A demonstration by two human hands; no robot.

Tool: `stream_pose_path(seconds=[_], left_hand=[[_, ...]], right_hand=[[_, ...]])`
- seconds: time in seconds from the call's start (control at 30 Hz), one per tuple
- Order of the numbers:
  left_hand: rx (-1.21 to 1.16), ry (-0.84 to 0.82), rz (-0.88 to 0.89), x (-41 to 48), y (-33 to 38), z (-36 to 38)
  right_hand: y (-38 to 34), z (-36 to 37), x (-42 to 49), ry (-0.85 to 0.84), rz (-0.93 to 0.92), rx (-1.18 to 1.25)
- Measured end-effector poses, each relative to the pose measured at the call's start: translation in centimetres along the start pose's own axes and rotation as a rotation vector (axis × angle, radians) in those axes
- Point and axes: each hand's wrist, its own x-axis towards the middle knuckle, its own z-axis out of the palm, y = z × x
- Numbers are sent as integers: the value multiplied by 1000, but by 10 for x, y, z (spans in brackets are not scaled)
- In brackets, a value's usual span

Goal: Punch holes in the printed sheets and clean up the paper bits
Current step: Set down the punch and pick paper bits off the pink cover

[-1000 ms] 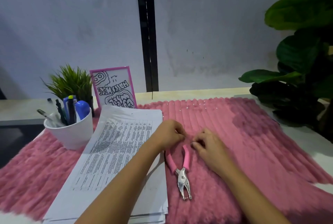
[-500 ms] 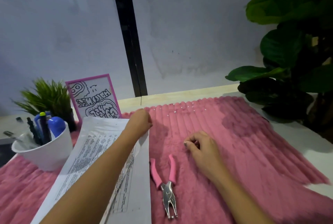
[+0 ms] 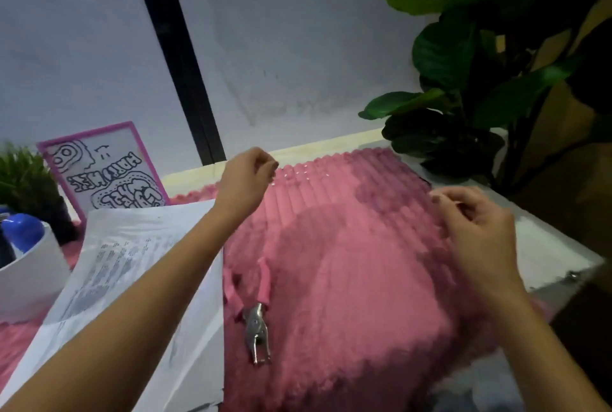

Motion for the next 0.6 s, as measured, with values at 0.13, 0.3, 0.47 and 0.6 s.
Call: stream_pose_path(seconds=[0.13,0.3,0.47,0.6], left_hand=[[-278,-264,219,-54,108,66],[-355,-715,447,-173,195,170],[-148,-1011,189,-231,185,282],[2,-1128,24,-249,152,345]], right_hand=[[17,-104,-16,202,144,-129],[71,-190,-64,356,385,-224],[159,-216,-100,287,678,-332],[221,-210,-112,214,907,-422]])
